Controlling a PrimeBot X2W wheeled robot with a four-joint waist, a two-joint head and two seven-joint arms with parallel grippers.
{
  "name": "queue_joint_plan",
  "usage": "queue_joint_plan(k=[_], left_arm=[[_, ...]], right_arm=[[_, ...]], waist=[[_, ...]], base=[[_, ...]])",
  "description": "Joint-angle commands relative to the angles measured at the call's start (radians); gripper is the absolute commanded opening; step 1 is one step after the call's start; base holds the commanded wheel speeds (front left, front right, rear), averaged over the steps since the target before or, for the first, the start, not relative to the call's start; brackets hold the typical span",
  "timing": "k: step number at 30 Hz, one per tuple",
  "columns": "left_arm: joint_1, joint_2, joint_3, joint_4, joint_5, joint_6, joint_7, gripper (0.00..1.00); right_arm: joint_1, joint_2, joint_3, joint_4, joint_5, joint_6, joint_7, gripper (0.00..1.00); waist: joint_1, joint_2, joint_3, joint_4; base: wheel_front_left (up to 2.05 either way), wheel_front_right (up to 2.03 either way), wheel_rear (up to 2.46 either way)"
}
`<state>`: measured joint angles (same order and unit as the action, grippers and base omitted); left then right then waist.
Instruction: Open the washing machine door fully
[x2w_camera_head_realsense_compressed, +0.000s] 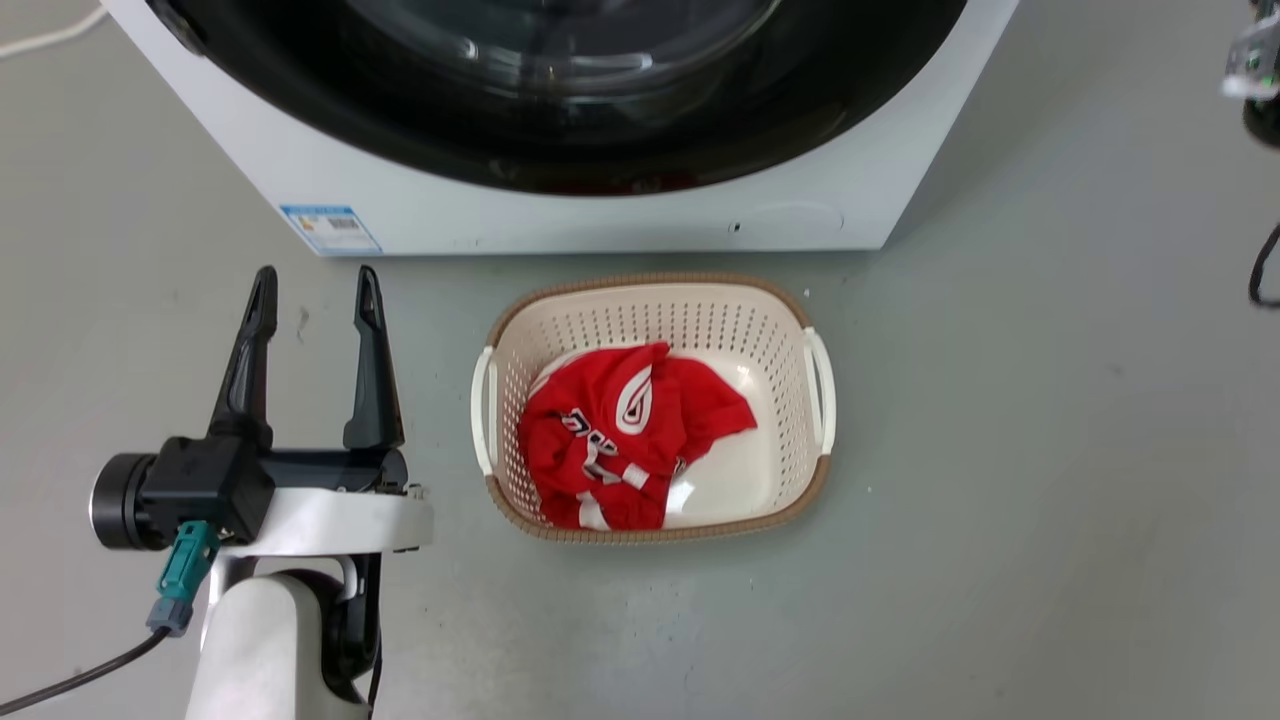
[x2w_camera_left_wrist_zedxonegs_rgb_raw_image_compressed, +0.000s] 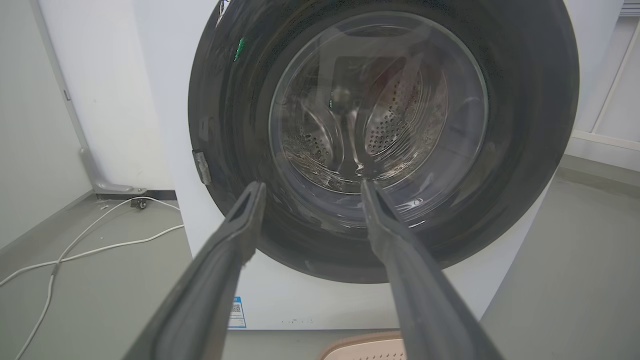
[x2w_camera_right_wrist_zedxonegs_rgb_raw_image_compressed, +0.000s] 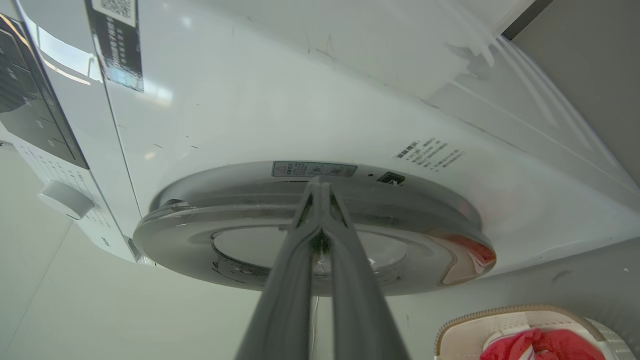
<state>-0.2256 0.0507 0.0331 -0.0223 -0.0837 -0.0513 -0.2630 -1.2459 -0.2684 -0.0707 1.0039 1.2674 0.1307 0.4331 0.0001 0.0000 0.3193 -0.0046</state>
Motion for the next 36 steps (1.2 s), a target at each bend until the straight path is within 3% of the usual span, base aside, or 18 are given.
queue_joint_plan(k=[1, 11, 21, 36], left_arm=[[-0.022, 0.0, -0.003, -0.004, 0.0, 0.004, -0.003, 1.0], [-0.08, 0.0, -0.019, -0.022, -0.005, 0.017, -0.003, 1.0], [-0.113, -0.001, -0.043, -0.036, -0.006, 0.037, -0.003, 1.0], [-0.09, 0.0, -0.047, -0.013, -0.007, 0.036, -0.003, 1.0]], right_arm=[[-0.056, 0.001, 0.019, 0.036, -0.026, 0.0, 0.024, 0.0], [-0.253, 0.027, 0.09, 0.148, -0.139, 0.0, 0.049, 0.0], [-0.328, 0.042, 0.106, 0.187, -0.171, 0.0, 0.069, 0.0], [-0.212, 0.038, 0.083, 0.099, -0.072, 0.001, 0.367, 0.0]], waist=[[-0.0001, 0.0, 0.041, 0.01], [-0.0001, 0.0, 0.152, 0.035], [-0.0001, 0.0, 0.216, 0.05], [-0.0001, 0.0, 0.157, 0.035]], base=[[0.0, 0.0, 0.0], [0.0, 0.0, 0.0], [0.0, 0.0, 0.0], [0.0, 0.0, 0.0]])
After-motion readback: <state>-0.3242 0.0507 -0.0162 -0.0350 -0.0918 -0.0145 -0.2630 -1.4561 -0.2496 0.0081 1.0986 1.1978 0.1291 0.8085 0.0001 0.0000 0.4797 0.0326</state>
